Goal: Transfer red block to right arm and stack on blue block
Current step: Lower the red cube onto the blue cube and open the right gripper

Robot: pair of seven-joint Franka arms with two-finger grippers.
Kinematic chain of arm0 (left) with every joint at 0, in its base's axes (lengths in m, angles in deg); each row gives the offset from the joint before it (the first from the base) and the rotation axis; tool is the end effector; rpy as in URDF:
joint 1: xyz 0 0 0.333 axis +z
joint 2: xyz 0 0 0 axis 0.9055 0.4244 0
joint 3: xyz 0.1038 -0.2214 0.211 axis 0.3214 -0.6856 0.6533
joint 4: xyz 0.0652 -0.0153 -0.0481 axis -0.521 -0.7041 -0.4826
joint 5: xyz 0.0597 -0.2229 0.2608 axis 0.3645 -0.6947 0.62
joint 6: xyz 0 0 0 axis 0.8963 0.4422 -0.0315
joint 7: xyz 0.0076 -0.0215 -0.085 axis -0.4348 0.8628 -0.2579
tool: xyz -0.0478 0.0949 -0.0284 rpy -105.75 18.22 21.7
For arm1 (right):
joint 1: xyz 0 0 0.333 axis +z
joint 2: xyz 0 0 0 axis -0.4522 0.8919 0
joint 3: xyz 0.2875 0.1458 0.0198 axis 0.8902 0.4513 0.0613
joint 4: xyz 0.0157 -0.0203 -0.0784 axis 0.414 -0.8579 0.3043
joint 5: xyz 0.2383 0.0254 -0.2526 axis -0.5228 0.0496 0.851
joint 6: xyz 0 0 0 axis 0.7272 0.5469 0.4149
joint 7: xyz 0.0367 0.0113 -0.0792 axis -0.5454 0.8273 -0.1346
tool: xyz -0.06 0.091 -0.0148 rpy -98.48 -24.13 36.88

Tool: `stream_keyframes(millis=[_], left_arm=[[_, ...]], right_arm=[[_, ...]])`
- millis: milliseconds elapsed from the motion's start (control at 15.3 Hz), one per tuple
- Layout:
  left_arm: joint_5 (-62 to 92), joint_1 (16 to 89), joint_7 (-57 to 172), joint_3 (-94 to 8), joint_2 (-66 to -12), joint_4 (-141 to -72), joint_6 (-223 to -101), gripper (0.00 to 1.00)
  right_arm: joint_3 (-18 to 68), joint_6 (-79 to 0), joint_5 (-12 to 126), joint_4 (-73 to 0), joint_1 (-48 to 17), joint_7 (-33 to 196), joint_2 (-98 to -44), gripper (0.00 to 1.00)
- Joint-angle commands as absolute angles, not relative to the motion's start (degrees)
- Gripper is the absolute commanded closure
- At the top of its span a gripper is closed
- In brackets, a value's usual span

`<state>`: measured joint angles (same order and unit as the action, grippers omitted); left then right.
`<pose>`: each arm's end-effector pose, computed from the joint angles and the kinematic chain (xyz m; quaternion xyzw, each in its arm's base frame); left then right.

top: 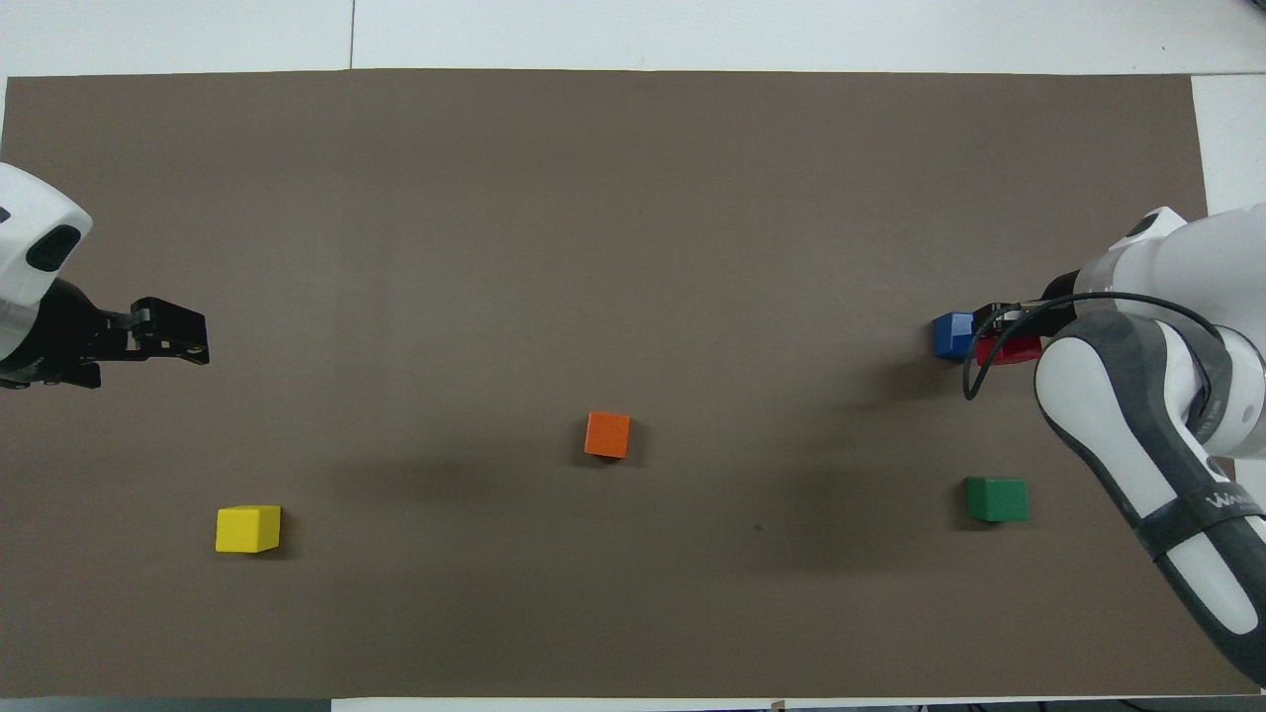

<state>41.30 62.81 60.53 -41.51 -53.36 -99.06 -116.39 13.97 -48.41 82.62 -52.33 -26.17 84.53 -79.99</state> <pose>0.4823 -0.0323 0.5778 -0.9963 -0.0730 0.0423 0.0165 0.5293 -0.0244 0.4043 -0.9995 0.0077 -0.0057 0.0311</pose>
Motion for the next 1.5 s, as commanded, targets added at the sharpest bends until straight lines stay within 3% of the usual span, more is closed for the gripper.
stream_keyframes(millis=[0, 1107, 1173, 1238, 1368, 1433], left_arm=[[40.35, 61.90, 61.03, -40.47, -54.40, -99.75, -116.29, 0.00], [39.55, 61.90, 60.94, -40.47, -54.40, -99.75, -115.76, 0.00], [39.55, 61.90, 60.94, -40.47, -54.40, -99.75, -115.76, 0.00], [39.55, 61.90, 60.94, -40.47, -54.40, -99.75, -115.76, 0.00], [39.55, 61.81, 60.94, -40.47, -54.40, -99.75, -115.76, 0.00], [39.55, 61.81, 60.94, -40.47, -54.40, -99.75, -115.85, 0.00]], right_arm=[[14.24, -50.79, 86.10, -52.10, -25.74, 86.71, -79.81, 1.00], [14.24, -57.92, 87.51, -55.62, -24.87, 91.36, -76.82, 1.00], [14.24, -57.75, 87.51, -55.71, -24.69, 92.07, -76.91, 0.82], [14.24, -57.66, 87.51, -55.79, -24.69, 92.25, -77.00, 0.76], [14.24, -57.66, 87.51, -55.80, -24.95, 91.99, -77.00, 0.20], [14.24, -57.57, 87.51, -55.80, -25.13, 91.90, -77.00, 0.00]])
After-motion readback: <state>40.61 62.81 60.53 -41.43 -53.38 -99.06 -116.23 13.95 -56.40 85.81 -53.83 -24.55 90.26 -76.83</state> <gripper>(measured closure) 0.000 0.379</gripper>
